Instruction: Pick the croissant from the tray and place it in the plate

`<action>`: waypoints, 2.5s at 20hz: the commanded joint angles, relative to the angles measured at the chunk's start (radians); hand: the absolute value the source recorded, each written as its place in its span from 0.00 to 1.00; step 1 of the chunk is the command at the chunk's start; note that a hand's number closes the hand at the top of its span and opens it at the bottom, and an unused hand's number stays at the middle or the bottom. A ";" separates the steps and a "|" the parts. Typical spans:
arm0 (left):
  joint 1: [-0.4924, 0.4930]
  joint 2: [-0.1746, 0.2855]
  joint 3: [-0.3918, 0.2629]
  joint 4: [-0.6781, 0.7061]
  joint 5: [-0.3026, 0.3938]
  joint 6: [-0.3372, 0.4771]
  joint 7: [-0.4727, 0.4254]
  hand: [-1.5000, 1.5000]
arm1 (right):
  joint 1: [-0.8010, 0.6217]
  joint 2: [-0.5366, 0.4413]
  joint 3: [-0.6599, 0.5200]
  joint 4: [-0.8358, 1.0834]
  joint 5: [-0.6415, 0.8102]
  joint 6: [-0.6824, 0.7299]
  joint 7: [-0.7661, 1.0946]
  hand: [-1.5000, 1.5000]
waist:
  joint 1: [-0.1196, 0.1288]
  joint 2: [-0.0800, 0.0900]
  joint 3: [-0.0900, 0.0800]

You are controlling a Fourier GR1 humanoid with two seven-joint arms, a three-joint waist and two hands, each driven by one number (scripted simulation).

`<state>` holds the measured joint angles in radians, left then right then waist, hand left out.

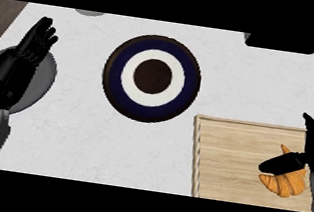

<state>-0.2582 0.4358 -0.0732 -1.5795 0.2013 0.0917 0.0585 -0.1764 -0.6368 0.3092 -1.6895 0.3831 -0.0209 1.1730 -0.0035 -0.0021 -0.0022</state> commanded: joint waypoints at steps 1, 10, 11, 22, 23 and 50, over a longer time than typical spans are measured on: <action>-0.007 0.005 0.008 -0.031 0.009 -0.012 0.032 0.50 | -0.047 -0.007 -0.019 0.061 -0.006 0.100 0.205 0.00 | 0.013 0.002 0.001; 0.027 -0.035 -0.001 -0.037 -0.045 0.004 0.002 0.50 | 0.073 0.052 -0.027 0.075 0.017 0.090 0.172 0.00 | 0.001 0.001 0.001; 0.038 -0.039 0.013 0.007 -0.032 -0.019 -0.022 0.50 | 0.073 0.047 -0.042 0.079 0.008 0.107 0.149 0.00 | 0.001 0.002 0.001; 0.009 -0.040 0.056 -0.009 -0.041 -0.055 0.021 0.50 | 0.120 0.139 -0.076 0.194 0.070 0.104 0.073 0.00 | 0.003 0.002 0.002; -0.039 -0.061 0.050 0.029 -0.054 -0.050 0.022 0.50 | 0.101 0.176 -0.062 0.215 0.090 0.094 0.069 0.00 | 0.001 0.003 0.002; -0.001 -0.073 0.094 -0.013 -0.087 -0.075 0.036 0.50 | 0.459 0.209 0.045 -0.058 0.618 -0.526 -0.462 1.00 | -0.007 -0.001 0.001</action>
<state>-0.2672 0.3734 0.0234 -1.6007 0.1373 0.0064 0.1147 0.2571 -0.4417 0.3064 -1.6582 0.9856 -0.5373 0.7421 -0.0167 -0.0174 -0.0252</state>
